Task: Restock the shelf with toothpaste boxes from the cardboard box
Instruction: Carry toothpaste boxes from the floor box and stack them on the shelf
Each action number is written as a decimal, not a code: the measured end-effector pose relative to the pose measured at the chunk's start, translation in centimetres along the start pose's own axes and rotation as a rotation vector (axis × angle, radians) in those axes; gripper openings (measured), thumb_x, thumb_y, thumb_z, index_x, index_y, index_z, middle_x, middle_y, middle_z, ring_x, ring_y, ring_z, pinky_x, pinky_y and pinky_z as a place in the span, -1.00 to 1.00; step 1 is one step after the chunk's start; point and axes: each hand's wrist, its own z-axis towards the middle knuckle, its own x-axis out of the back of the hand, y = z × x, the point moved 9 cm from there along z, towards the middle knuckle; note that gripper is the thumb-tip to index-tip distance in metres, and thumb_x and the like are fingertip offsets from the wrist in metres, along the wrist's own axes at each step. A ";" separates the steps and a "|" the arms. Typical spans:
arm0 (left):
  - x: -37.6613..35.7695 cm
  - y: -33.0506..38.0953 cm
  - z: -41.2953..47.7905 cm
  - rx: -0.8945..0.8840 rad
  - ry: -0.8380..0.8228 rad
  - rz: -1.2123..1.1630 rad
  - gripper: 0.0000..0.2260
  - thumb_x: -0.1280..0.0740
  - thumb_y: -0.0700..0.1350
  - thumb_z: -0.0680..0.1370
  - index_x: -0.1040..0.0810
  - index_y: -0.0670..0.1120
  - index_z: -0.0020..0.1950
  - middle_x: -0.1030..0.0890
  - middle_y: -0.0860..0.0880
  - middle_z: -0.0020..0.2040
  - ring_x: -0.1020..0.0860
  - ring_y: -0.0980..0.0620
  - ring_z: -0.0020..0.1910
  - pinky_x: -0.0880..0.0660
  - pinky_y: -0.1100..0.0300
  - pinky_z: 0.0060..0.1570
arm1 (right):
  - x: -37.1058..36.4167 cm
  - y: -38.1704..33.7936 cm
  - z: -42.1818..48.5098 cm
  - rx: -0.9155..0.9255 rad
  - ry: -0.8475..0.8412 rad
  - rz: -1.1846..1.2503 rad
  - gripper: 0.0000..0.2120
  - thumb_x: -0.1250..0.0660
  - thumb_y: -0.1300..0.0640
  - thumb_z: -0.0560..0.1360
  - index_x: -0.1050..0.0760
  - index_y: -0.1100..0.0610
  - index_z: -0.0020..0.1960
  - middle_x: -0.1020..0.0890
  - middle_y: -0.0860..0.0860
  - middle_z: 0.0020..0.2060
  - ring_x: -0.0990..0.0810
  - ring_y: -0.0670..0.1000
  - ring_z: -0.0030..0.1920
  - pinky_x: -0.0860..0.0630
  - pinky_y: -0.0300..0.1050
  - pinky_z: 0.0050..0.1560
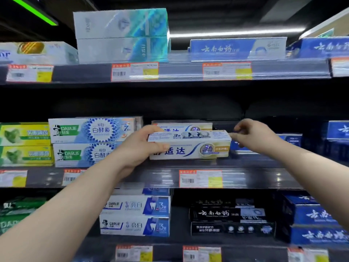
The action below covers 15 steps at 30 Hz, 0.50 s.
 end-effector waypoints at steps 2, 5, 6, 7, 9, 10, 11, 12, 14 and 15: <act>0.1 0.4 1.0 -0.014 0.039 0.012 -0.74 -0.38 -0.24 0.46 -0.50 -0.02 0.10 -0.60 0.01 -0.07 -0.57 0.11 -0.17 -0.44 0.47 -0.29 | 0.0 -0.2 0.1 0.020 -0.005 0.007 -0.78 -0.37 -0.02 0.41 -0.43 0.07 -0.05 -0.63 0.07 -0.12 -0.62 0.10 -0.08 -0.44 -0.14 -0.14; 0.8 0.6 2.6 -0.016 0.092 -0.070 -0.77 -0.37 -0.27 0.45 -0.52 0.01 0.01 -0.60 -0.02 -0.09 -0.56 0.00 -0.08 -0.48 0.21 -0.07 | -0.3 -0.7 0.1 0.043 -0.020 -0.004 -0.81 -0.37 0.02 0.43 -0.43 0.06 -0.05 -0.63 0.06 -0.13 -0.62 0.09 -0.06 -0.48 -0.11 -0.08; 0.9 0.5 3.1 -0.005 0.106 -0.092 -0.76 -0.37 -0.27 0.46 -0.51 0.02 0.03 -0.59 -0.03 -0.09 -0.56 0.01 -0.09 -0.47 0.21 -0.08 | -0.4 -0.8 0.2 0.048 -0.027 -0.006 -0.83 -0.37 0.03 0.43 -0.44 0.06 -0.05 -0.62 0.04 -0.13 -0.61 0.08 -0.06 -0.47 -0.11 -0.07; 0.9 0.4 3.4 0.009 0.115 -0.102 -0.74 -0.36 -0.27 0.47 -0.50 0.01 0.08 -0.59 -0.04 -0.08 -0.56 0.02 -0.11 -0.47 0.22 -0.10 | -0.6 -1.0 0.2 0.054 -0.033 -0.008 -0.84 -0.37 0.04 0.43 -0.44 0.06 -0.05 -0.62 0.03 -0.15 -0.61 0.08 -0.07 -0.47 -0.12 -0.07; 0.3 -0.1 3.9 0.037 0.103 -0.119 -0.70 -0.35 -0.27 0.48 -0.46 -0.01 0.16 -0.58 -0.08 -0.04 -0.56 0.03 -0.13 -0.50 0.23 -0.13 | -1.2 -1.2 0.3 0.068 -0.052 -0.012 -0.84 -0.37 0.06 0.43 -0.45 0.06 -0.04 -0.59 0.00 -0.18 -0.60 0.06 -0.10 -0.45 -0.14 -0.09; -0.1 -0.4 4.0 0.056 0.098 -0.135 -0.69 -0.33 -0.27 0.49 -0.45 -0.02 0.19 -0.58 -0.10 0.00 -0.56 0.02 -0.12 -0.51 0.22 -0.15 | -1.5 -1.3 0.3 0.072 -0.068 -0.018 -0.84 -0.36 0.07 0.43 -0.45 0.07 -0.04 -0.58 -0.01 -0.18 -0.58 0.05 -0.11 -0.43 -0.16 -0.11; -0.4 -0.8 4.1 0.072 0.105 -0.155 -0.68 -0.32 -0.27 0.50 -0.44 -0.04 0.23 -0.58 -0.12 0.03 -0.57 0.01 -0.11 -0.52 0.20 -0.15 | -1.9 -1.5 0.2 0.077 -0.085 -0.028 -0.85 -0.35 0.09 0.43 -0.43 0.06 -0.03 -0.56 -0.01 -0.17 -0.56 0.04 -0.12 -0.41 -0.17 -0.12; -0.5 -1.2 4.3 0.081 0.129 -0.162 -0.67 -0.32 -0.26 0.51 -0.44 -0.03 0.24 -0.57 -0.12 0.07 -0.58 0.00 -0.09 -0.54 0.17 -0.15 | -2.2 -1.6 0.2 0.082 -0.104 -0.034 -0.85 -0.34 0.10 0.44 -0.42 0.05 -0.03 -0.56 -0.01 -0.17 -0.54 0.04 -0.13 -0.41 -0.16 -0.12; -0.1 -1.9 4.5 0.088 0.221 -0.110 -0.69 -0.32 -0.21 0.51 -0.44 0.02 0.23 -0.57 -0.11 0.10 -0.61 -0.03 -0.06 -0.58 0.08 -0.12 | -2.8 -1.8 0.1 0.091 -0.138 -0.032 -0.83 -0.34 0.11 0.43 -0.44 0.04 0.01 -0.59 0.00 -0.15 -0.55 0.03 -0.14 -0.46 -0.13 -0.09; 0.3 -2.1 4.5 0.085 0.273 -0.060 -0.71 -0.32 -0.17 0.51 -0.45 0.04 0.21 -0.57 -0.10 0.12 -0.62 -0.05 -0.05 -0.60 0.03 -0.07 | -3.1 -1.8 0.2 0.096 -0.155 -0.024 -0.81 -0.35 0.12 0.42 -0.46 0.05 0.03 -0.61 0.00 -0.14 -0.55 0.03 -0.14 -0.48 -0.12 -0.07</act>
